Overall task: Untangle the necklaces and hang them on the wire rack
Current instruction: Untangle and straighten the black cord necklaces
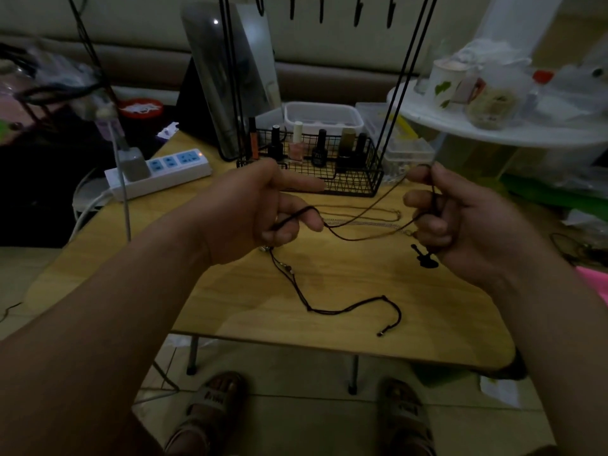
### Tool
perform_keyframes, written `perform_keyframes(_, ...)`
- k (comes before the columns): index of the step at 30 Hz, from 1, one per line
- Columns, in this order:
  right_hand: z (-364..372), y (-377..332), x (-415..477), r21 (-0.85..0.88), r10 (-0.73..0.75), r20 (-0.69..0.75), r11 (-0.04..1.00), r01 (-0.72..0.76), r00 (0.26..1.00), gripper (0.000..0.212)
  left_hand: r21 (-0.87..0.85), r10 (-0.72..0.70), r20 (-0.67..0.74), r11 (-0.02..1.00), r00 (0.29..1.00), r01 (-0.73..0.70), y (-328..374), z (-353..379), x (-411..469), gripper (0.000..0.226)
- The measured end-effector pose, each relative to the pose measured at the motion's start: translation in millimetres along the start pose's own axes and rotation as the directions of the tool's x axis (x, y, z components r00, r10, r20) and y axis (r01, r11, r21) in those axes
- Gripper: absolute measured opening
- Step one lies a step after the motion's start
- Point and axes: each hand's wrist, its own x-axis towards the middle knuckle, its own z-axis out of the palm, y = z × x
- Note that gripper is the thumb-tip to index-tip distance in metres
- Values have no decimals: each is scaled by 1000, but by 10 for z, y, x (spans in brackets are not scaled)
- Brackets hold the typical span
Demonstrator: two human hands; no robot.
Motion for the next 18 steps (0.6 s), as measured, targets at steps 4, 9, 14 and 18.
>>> perform_keyframes(4,-14,-27,16,178,29,99,983,-47,995,24,-120,-5,122,993,992,19,9,67,40,55)
perform_keyframes(9,-42,-17,59,201,45,116,977,-68,992,21,-194,8,318,979,948,57,6,79,93,65)
perform_keyframes(14,-24,5,58,52,34,64,998,-38,997,22,-181,63,319,984,946,-5,-37,146,100,54)
perform_keyframes(18,125,145,55,-314,-72,60,946,87,996,21,-196,82,295,980,952,-24,-74,219,84,52)
